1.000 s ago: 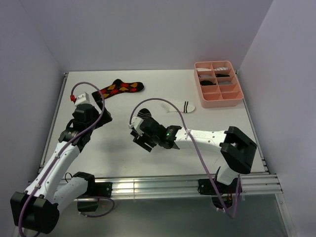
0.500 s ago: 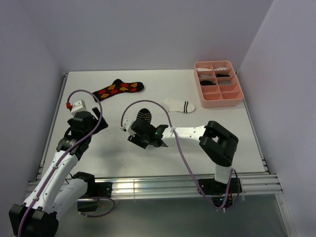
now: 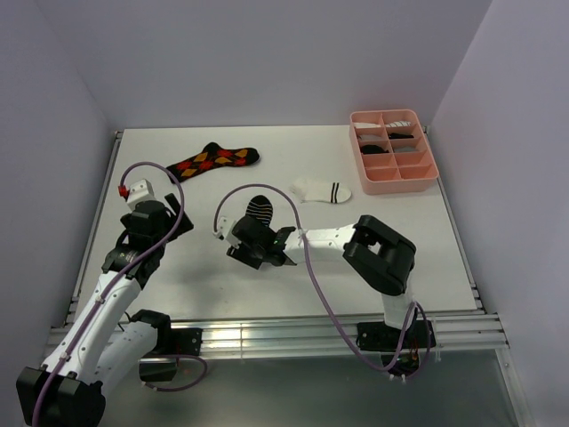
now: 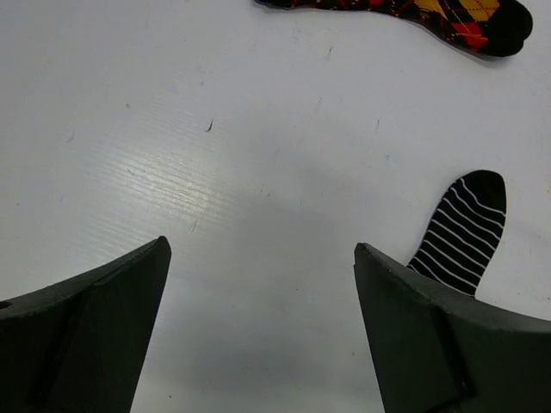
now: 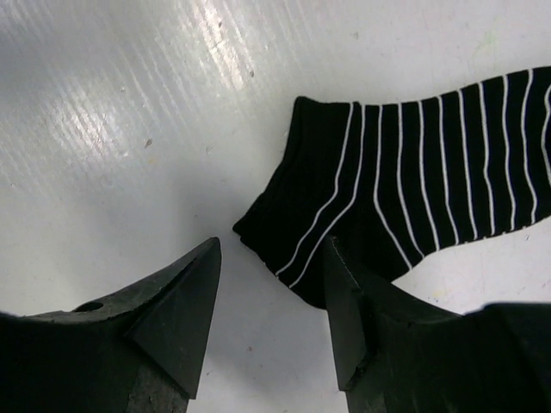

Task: Roll the socks
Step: Roll the sock at the center of the board.

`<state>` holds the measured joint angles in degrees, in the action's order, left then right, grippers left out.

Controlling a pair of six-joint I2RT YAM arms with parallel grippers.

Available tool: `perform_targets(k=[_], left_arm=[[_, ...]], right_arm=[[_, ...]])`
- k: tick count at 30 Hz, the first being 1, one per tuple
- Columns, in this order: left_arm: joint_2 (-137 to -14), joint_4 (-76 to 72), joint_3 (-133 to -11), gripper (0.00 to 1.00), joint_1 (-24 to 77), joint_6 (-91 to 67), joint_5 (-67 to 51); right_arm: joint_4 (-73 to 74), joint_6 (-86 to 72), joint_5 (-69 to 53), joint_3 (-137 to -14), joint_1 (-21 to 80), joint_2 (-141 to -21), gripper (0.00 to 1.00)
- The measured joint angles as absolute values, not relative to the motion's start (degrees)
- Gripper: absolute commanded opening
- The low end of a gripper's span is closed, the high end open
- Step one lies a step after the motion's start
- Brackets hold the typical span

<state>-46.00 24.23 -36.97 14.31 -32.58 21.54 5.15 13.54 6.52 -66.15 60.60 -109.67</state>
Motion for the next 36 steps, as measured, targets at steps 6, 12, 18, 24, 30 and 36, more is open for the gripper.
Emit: perform_targets(k=[6, 12, 18, 24, 30, 36], left_arm=[[-46.0, 23.9, -36.9, 0.93, 14.3, -32.6, 21.8], [-45.9, 23.4, -36.8, 0.93, 14.3, -32.6, 21.7], [-45.9, 22.9, -36.7, 0.93, 14.3, -32.3, 20.7], [-46.1, 21.3, -36.0, 0.93, 14.3, -32.1, 16.3], [-49.4, 20.4, -35.9, 0.9, 14.3, -32.3, 10.6], [-51.0, 19.3, -34.9, 0.88, 14.3, -35.0, 5.8]], right_arm=[[2.1, 12.9, 6.4, -65.4, 59.4, -110.0, 0.58], [-1.3, 12.0, 6.7, -63.9, 58.6, -110.0, 0.51], [-2.9, 11.0, 6.6, -62.6, 58.6, -109.9, 0.14], [1.3, 8.5, 4.6, -62.5, 58.5, -108.1, 0.0], [6.6, 4.8, -0.4, -62.7, 58.1, -105.3, 0.0], [9.9, 0.5, -9.0, -64.2, 55.1, -105.0, 0.0]])
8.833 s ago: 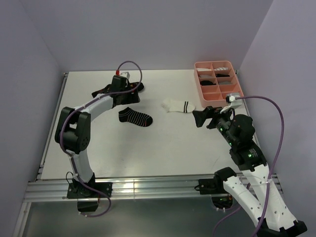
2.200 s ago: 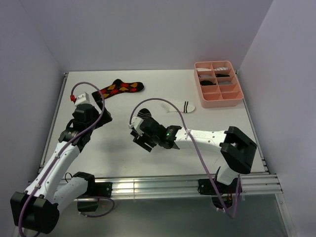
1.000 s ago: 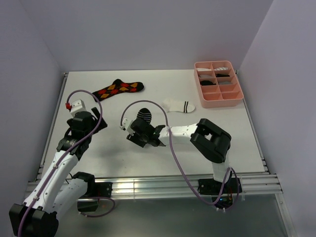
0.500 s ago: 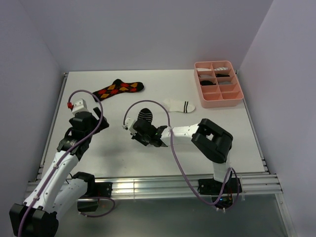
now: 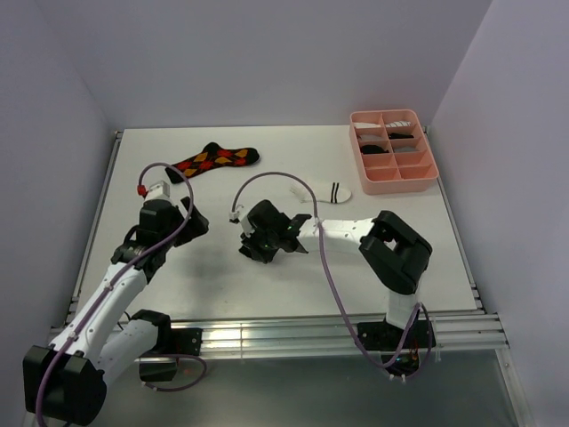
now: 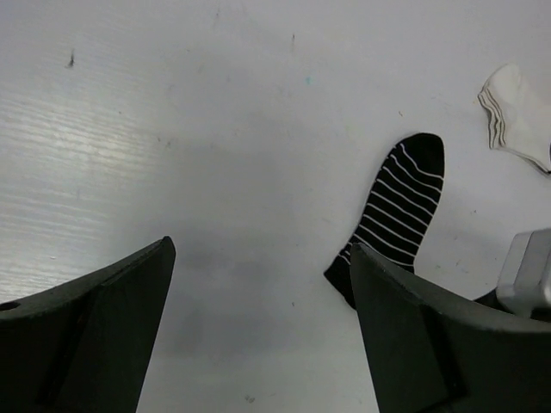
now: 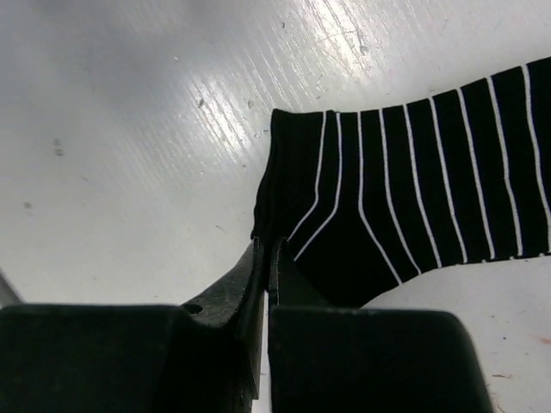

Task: Roll the socks
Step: Roll the sock at the center of the board.

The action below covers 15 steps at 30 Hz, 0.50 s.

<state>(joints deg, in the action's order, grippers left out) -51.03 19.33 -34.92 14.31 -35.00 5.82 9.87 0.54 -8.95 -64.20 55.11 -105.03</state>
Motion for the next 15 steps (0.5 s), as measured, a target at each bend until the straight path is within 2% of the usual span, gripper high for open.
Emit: perform_targets(k=[15], left_arm=[[-54.6, 16.1, -29.5, 0.81, 18.3, -44.6, 0.8]], right_arm=[[10.2, -7.8, -32.1, -68.4, 45.5, -108.3, 0.0]])
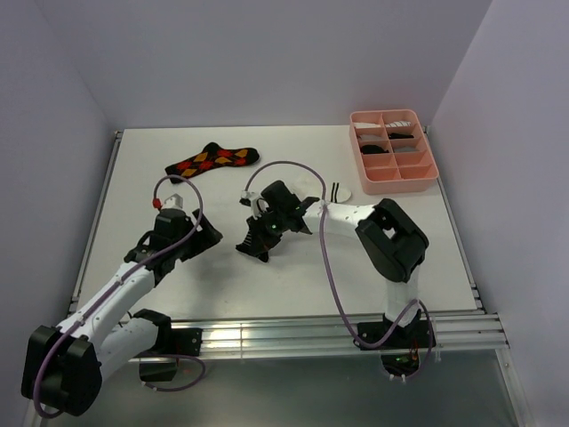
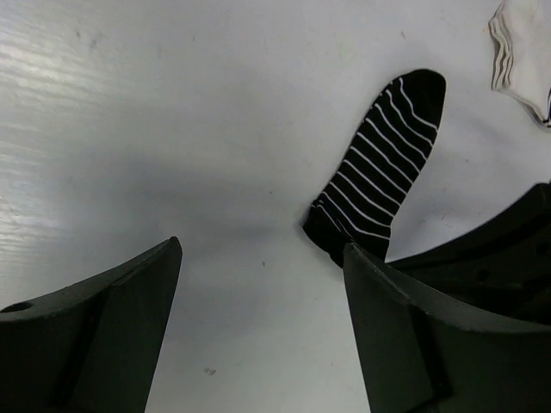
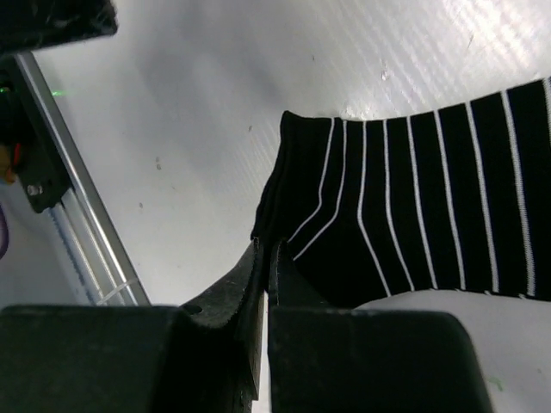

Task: Roll the socks
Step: Roll the sock at the center of the board.

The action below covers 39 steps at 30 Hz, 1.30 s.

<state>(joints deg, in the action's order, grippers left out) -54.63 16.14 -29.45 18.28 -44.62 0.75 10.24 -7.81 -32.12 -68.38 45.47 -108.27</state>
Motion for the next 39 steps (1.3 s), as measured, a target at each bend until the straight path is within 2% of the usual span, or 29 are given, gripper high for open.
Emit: perform_targets(k=[16, 26, 33, 39], left_arm=[[-60.1, 14.2, -27.3, 0.75, 23.6, -47.7, 0.2], [-68.1, 14.0, -29.1, 0.75, 27.0, -45.7, 0.2], [-74.6, 14.2, -35.3, 0.73, 27.6, -39.4, 0.1], [-79.7, 14.0, -41.5, 0.69, 27.6, -26.6, -1.0]], right_arm=[[3.7, -16.3, -47.0, -67.7, 37.8, -116.6, 0.0], [-2.2, -22.4, -53.7, -66.3, 34.6, -120.0, 0.0], [-3.6, -24.6, -55.7, -65.2, 33.7, -120.3, 0.0], [-2.4, -24.1, -55.8, -65.4, 33.6, -120.4, 0.0]])
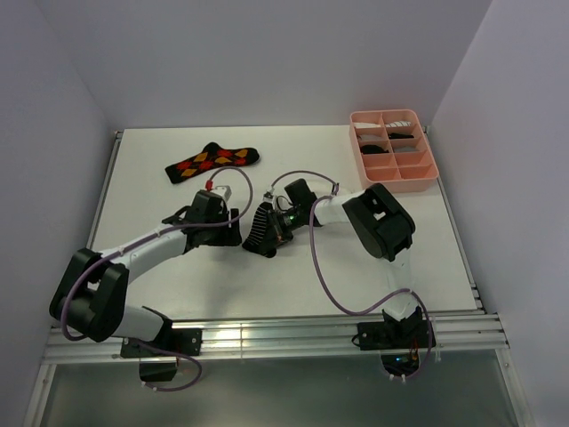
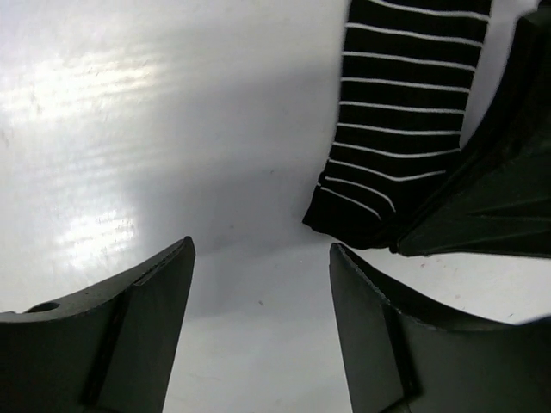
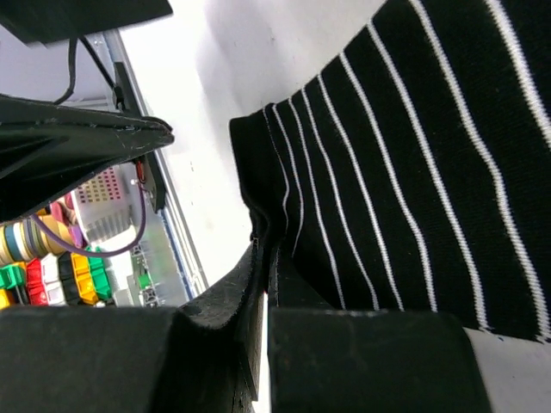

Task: Roll the socks
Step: Roll the sock at the center of the board.

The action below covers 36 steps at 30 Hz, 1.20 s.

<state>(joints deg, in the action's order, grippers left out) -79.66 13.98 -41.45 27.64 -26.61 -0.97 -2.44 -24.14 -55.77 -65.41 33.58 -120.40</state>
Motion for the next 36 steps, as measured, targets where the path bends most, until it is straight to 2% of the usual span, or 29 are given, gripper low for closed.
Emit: perform_targets(k=[11, 26, 36], left_arm=[[-85.1, 11.8, -44.2, 0.63, 28.1, -8.3, -11.6], [-86.4, 3.4, -44.9, 0.58, 31.2, -4.6, -19.7], [-88.1, -1.5, -44.9, 0.59, 35.6, -2.5, -19.6]], right_arm=[[3.7, -19.8, -56.2, -68.1, 33.4, -121.6, 0.0], [25.8, -2.5, -56.5, -75.9, 28.8, -123.4, 0.0], [31.1, 1.8, -56.6, -76.6, 28.3, -123.5, 0.0]])
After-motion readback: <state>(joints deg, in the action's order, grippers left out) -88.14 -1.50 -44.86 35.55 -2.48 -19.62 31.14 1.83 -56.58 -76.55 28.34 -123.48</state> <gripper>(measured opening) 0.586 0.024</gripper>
